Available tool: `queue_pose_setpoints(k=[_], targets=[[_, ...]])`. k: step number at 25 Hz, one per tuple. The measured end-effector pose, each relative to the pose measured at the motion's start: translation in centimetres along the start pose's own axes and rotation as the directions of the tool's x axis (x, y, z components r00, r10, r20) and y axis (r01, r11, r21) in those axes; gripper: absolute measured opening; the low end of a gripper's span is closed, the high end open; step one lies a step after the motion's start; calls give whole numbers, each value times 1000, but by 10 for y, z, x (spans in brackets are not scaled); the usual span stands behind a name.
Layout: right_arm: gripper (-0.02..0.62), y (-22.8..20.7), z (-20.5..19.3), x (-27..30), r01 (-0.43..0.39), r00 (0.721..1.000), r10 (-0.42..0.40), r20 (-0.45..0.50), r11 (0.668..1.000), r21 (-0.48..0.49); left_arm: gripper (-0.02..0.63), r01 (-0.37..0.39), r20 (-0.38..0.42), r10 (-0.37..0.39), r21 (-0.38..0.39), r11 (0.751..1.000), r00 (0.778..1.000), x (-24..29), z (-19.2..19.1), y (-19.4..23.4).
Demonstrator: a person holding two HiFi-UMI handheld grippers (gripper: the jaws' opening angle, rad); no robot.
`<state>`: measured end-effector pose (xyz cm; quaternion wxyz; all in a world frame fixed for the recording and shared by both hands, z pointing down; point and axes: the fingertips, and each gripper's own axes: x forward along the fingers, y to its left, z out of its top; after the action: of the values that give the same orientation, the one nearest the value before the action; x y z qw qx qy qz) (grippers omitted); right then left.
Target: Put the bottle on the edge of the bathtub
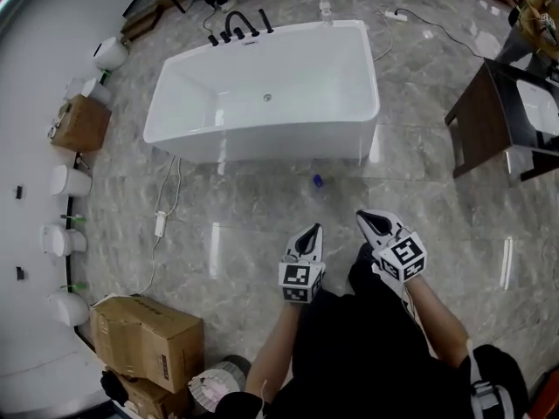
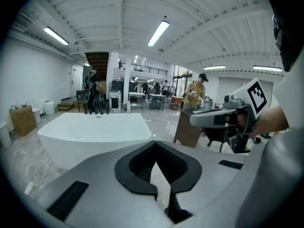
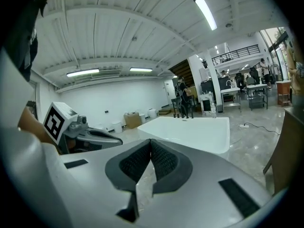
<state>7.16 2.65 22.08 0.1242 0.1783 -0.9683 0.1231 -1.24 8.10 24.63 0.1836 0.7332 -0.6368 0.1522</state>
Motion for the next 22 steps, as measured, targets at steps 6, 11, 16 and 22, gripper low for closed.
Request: queue_pose_setpoints(k=[6, 11, 16, 22], targets=[[14, 52, 6, -20, 50, 998, -49, 45, 999, -4, 12, 91, 114, -90, -8, 996, 989, -73, 30, -8], [12, 129, 6, -35, 44, 996, -46, 73, 999, 20, 12, 170, 145, -172, 29, 985, 974, -155, 20, -3], [13, 199, 5, -68, 88, 990, -92, 108, 995, 41, 12, 218, 176, -227, 69, 973, 958, -224, 1, 9], [13, 244, -16, -102, 159, 980, -167, 112, 984, 78, 12, 291, 191, -300, 76, 954, 935, -257, -17, 14]])
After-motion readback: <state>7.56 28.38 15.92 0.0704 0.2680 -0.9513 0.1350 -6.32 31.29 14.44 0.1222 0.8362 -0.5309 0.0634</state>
